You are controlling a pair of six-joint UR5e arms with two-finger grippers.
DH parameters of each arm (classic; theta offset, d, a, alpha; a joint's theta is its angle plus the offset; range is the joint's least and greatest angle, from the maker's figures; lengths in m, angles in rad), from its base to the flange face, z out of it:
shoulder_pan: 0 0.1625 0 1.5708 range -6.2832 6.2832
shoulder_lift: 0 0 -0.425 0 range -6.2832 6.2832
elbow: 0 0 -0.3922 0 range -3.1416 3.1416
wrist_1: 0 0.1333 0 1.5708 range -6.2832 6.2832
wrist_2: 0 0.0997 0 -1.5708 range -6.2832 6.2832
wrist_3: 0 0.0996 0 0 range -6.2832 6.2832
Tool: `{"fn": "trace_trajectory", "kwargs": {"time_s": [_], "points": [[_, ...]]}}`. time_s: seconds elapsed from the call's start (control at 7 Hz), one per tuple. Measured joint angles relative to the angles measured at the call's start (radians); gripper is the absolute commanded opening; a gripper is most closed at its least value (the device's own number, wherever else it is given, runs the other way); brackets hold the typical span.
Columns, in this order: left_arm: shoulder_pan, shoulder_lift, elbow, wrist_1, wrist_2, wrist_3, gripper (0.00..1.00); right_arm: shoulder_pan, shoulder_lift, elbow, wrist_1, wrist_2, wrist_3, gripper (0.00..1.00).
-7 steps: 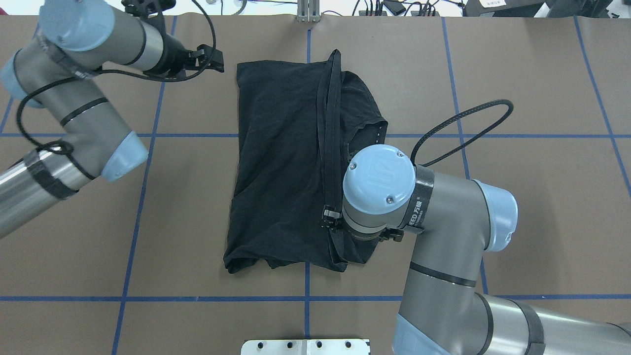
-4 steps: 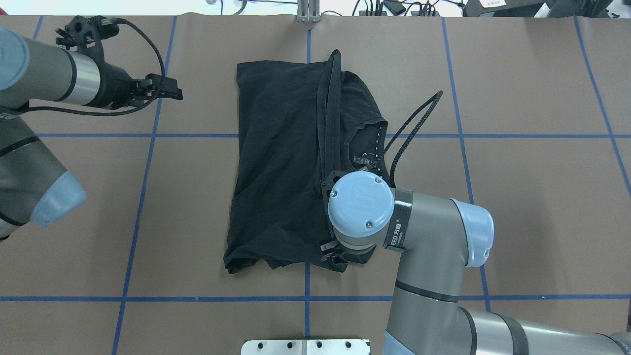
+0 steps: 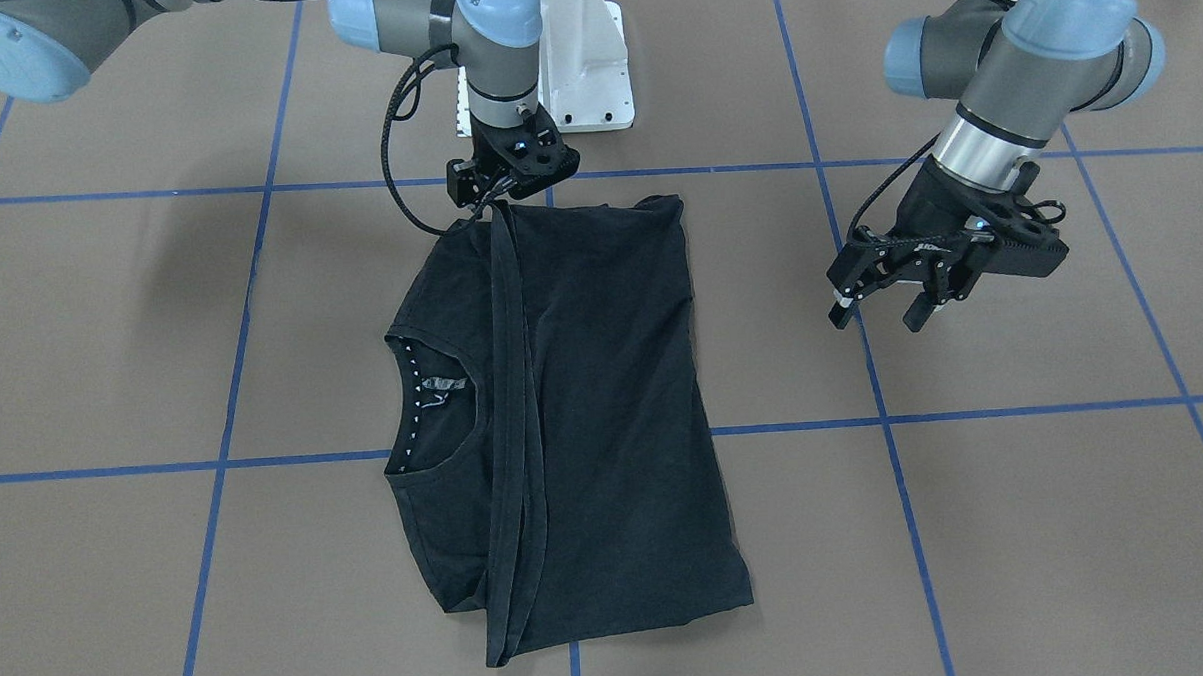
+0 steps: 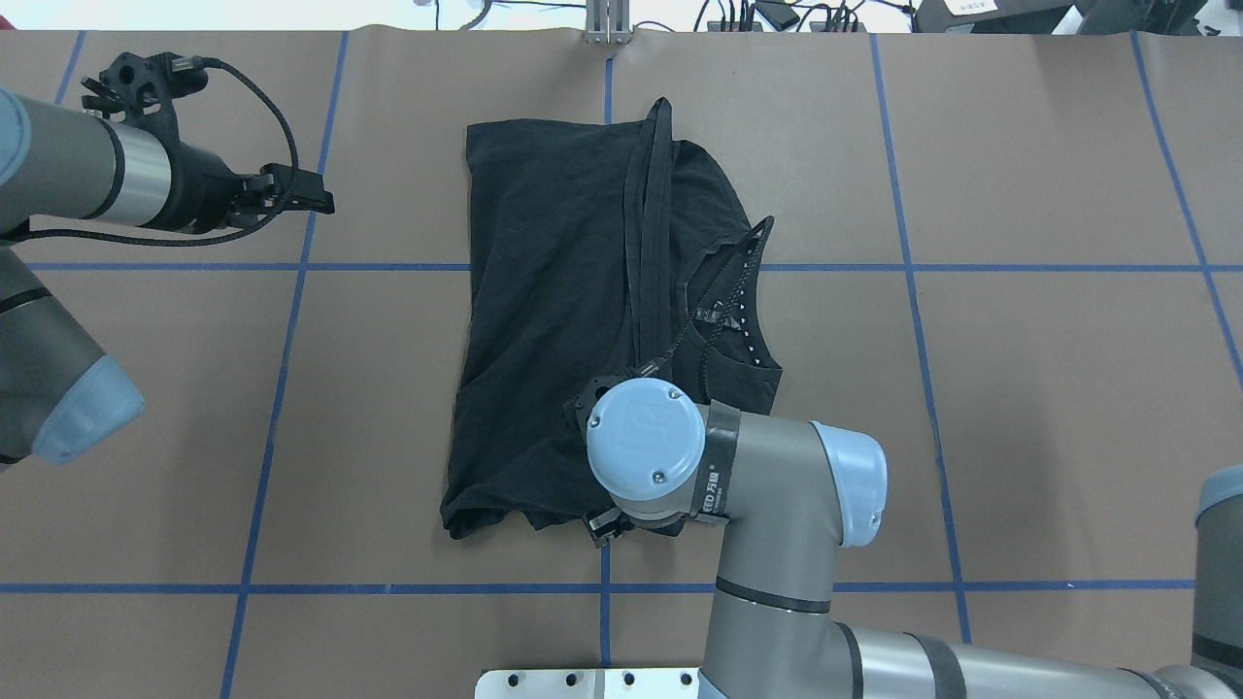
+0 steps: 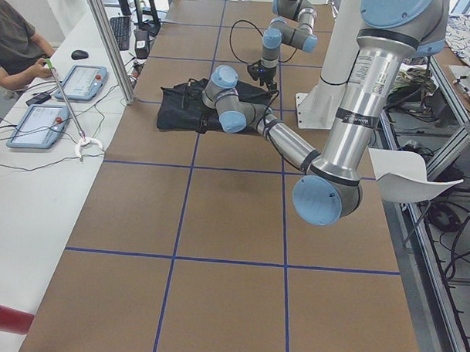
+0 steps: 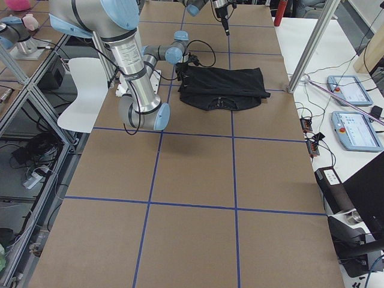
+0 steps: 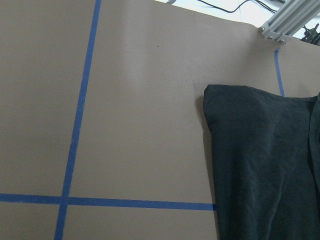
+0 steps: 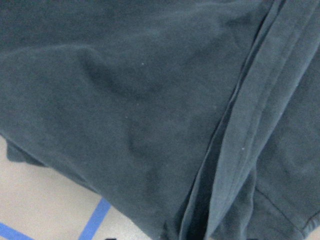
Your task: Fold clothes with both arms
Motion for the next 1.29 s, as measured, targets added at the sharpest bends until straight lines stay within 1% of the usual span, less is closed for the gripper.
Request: {"fn": "trace_trajectory", "kwargs": {"time_s": [0.14,0.57,0.86,1.14,1.29], "points": [[0.000,0.005,0.001,-0.001,0.000,0.000,1.00,-0.008,0.005,-0.010,0.005,-0.002,0.001,0.59],[0.001,0.009,0.006,-0.001,0.000,0.000,1.00,-0.009,-0.003,-0.011,0.008,-0.008,0.000,0.60],[0.002,0.010,0.014,-0.001,0.003,0.001,1.00,-0.005,-0.007,-0.006,0.008,-0.018,0.000,0.53],[0.003,0.010,0.019,-0.002,0.004,0.004,1.00,-0.005,-0.017,-0.003,0.008,-0.023,0.006,0.42],[0.003,0.009,0.019,-0.002,0.005,0.005,1.00,-0.006,-0.021,-0.002,0.008,-0.025,0.009,0.22]]}}
